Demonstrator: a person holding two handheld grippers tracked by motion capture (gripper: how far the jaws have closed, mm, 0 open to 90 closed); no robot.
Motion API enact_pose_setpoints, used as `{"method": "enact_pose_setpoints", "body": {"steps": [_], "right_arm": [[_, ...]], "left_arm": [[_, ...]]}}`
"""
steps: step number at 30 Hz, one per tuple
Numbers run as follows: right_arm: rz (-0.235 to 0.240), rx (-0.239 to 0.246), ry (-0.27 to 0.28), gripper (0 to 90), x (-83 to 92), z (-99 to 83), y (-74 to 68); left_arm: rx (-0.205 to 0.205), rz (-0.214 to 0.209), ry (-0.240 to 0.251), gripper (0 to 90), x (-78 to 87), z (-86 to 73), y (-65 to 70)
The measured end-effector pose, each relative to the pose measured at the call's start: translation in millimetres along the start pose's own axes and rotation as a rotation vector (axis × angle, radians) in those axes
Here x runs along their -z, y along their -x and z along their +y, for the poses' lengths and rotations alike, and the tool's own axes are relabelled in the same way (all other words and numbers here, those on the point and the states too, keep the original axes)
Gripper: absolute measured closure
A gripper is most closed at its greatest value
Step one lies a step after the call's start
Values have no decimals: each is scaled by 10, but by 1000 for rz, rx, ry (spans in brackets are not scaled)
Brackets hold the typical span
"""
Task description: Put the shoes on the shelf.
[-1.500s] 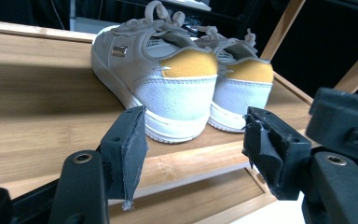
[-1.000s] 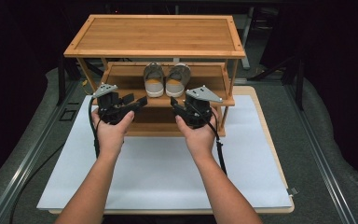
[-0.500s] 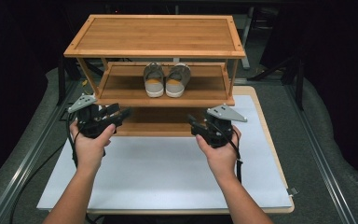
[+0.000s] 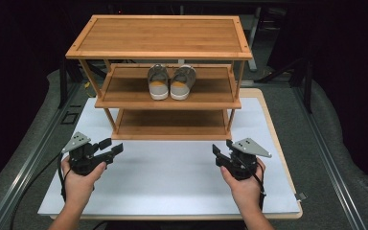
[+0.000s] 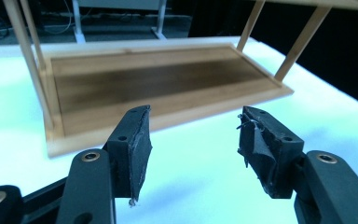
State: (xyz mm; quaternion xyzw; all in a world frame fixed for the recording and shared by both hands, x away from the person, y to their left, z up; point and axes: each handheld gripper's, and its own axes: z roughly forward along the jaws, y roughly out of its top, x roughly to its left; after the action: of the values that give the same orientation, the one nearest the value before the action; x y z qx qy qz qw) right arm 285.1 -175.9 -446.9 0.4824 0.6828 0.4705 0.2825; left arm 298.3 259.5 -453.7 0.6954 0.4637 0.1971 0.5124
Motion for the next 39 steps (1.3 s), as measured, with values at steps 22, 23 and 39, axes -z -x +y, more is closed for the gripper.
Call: {"method": "enact_pose_setpoints", "body": {"steps": [22, 23, 39], "right_arm": [[0, 49, -77, 451, -92, -696, 24], [-5, 70, -84, 451, -104, -712, 19], [17, 108, -161, 451, -258, -835, -9]], "left_arm": [[18, -37, -123, 434, -200, -730, -88], [20, -38, -125, 434, -212, -745, -100], [-34, 4, -197, 430, -334, -860, -114]]}}
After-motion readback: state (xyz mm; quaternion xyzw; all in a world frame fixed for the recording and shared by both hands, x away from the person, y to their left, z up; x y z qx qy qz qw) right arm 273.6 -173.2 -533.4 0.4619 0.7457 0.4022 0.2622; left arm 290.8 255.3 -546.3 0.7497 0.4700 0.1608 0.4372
